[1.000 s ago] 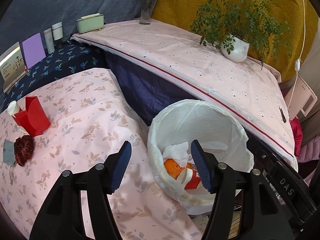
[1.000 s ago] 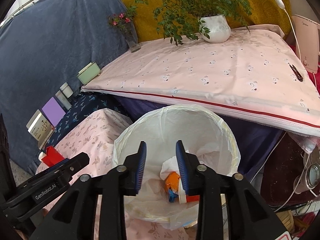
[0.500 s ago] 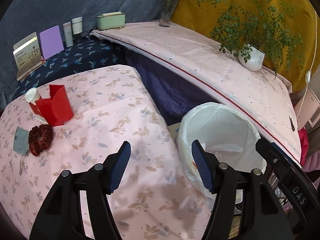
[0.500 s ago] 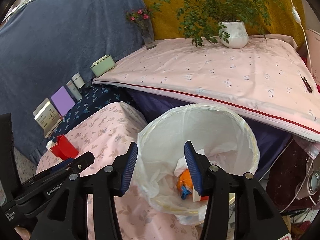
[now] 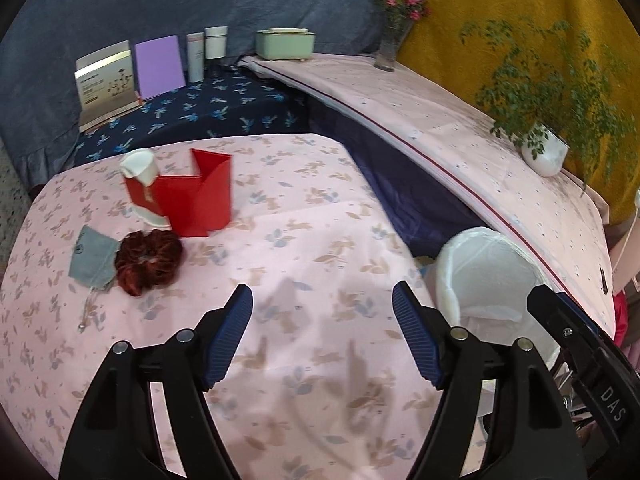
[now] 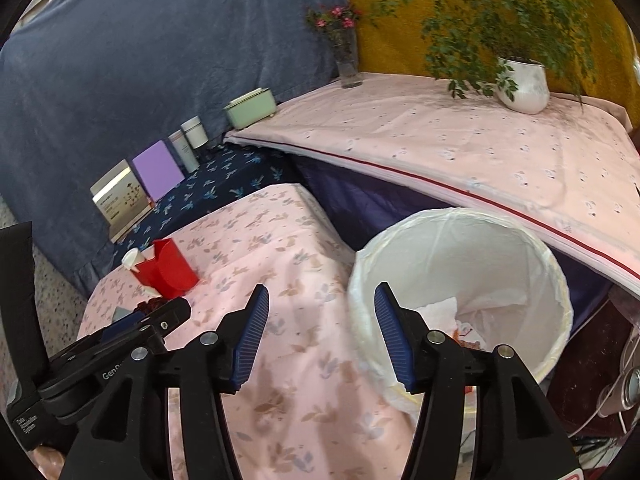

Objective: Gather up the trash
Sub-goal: 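Move both tools back toward the grey pouch and brown scrunchie, then grasp the brown scrunchie with the right tool while the left tool grasps the grey pouch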

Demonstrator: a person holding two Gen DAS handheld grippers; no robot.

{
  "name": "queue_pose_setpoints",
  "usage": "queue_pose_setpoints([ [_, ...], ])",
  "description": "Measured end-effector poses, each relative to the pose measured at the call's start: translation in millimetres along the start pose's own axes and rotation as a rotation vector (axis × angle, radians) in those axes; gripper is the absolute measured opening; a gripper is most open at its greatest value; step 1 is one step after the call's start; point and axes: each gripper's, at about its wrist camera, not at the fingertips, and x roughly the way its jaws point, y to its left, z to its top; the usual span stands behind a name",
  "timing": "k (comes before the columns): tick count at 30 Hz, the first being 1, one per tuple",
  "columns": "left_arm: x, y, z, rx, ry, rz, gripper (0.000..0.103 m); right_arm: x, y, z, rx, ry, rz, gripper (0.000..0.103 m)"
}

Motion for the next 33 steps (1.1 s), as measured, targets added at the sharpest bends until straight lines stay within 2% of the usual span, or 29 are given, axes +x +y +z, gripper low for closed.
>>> queue_pose_setpoints([
  [7,-8,56,-2,-0.073,-0.012,0.07,0.07,9,48,-6,-0.07,0.024,0.046,0.059],
  [21,-17,163,-12,-0.207,-0.016,0.201,0.074,39,143,-31,-0.214,0.105,0.13,0.06],
  [28,-6,213,-11,-0.247,0.003,0.268,0.079,72,189,-42,-0.263,0.163,0.171,0.06],
  [33,15,235,-2,-0.225,0.034,0.291,0.079,104,214,-48,-0.28,0.206,0.185,0.06],
])
